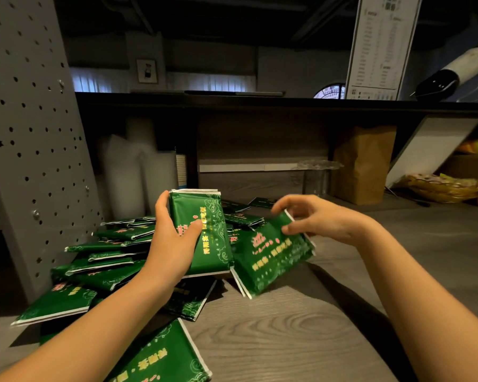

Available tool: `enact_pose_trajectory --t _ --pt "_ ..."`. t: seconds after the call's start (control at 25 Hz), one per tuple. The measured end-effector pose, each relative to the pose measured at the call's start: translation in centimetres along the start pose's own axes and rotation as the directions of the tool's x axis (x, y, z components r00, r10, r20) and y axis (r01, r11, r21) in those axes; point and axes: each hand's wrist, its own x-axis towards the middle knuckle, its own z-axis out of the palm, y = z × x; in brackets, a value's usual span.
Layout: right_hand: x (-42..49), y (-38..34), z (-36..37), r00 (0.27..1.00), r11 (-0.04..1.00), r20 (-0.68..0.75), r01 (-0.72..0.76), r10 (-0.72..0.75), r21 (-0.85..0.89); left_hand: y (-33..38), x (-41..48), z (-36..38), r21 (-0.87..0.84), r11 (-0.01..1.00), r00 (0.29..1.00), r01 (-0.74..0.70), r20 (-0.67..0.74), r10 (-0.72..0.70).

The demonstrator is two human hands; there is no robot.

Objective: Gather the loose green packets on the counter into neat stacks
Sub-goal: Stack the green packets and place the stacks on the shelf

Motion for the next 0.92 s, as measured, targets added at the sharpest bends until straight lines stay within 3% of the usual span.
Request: enact_pose_trajectory --t 0.12,0.28,0.48,0.72,0.92 --pt "-0.2 -0.4 0.0 0.968 0.919 -0.197 0.214 -0.154 0.330 0.1 0.0 0.1 0.009 1.000 1.000 0.002 0.008 -0.002" --pt "0.0 -1.1 0.8 0.926 0.800 -0.319 0.344 -0.202 0.493 0.0 -0.1 0.2 0.020 0.999 0.997 0.044 0.056 -0.045" --pt "0.6 -2.8 4.8 0.917 0.867 -0.226 0.389 -0.330 0.311 -0.1 -0.5 0.9 0.029 0.993 0.973 0.111 0.199 -0.115" --pt "1.7 -2.7 8.2 0.762 0.855 -0.424 0.515 -0.490 -0.064 0.1 -0.9 1.1 -0.026 0.980 0.954 0.196 0.234 -0.185" --pt "1.9 -2.6 9.0 0.694 0.848 -0.505 0.502 -0.513 -0.173 -0.4 -1.2 1.1 0.124 0.989 0.945 0.085 0.306 -0.119"
